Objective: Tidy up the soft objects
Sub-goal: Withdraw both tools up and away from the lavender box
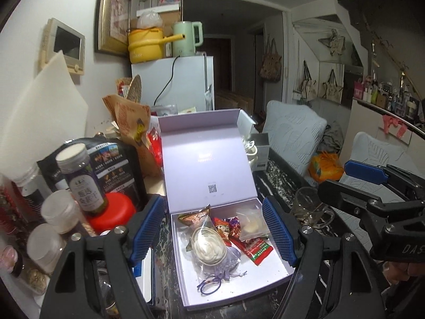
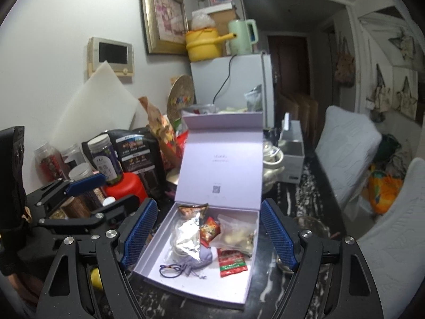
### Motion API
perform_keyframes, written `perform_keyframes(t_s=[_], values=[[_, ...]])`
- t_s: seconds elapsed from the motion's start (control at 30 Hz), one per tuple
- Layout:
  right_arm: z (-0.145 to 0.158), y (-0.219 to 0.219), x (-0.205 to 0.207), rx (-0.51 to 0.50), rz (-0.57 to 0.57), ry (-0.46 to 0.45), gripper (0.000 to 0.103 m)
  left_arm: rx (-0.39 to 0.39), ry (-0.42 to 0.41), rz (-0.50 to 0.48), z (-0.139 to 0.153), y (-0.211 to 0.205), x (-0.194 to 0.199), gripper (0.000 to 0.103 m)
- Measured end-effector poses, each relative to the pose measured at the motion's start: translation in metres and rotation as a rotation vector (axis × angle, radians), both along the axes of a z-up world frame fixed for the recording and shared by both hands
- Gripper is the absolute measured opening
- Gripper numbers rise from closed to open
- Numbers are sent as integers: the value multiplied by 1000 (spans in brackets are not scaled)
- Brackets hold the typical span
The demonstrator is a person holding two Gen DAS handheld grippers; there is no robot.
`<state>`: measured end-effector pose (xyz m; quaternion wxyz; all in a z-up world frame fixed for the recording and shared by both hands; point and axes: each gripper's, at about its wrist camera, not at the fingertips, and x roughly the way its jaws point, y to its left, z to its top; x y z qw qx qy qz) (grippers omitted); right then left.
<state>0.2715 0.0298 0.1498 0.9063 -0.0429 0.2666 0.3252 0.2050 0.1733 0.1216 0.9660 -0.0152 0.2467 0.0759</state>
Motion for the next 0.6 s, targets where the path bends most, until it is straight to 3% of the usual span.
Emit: perform_keyframes(t_s=[0.17, 0.6], values=[[10, -12, -26, 6, -22, -43, 86, 2, -40, -7, 11, -6, -23, 98], [19, -40, -95, -28, -106, -139, 96, -4, -70, -4, 13, -24, -79, 101]])
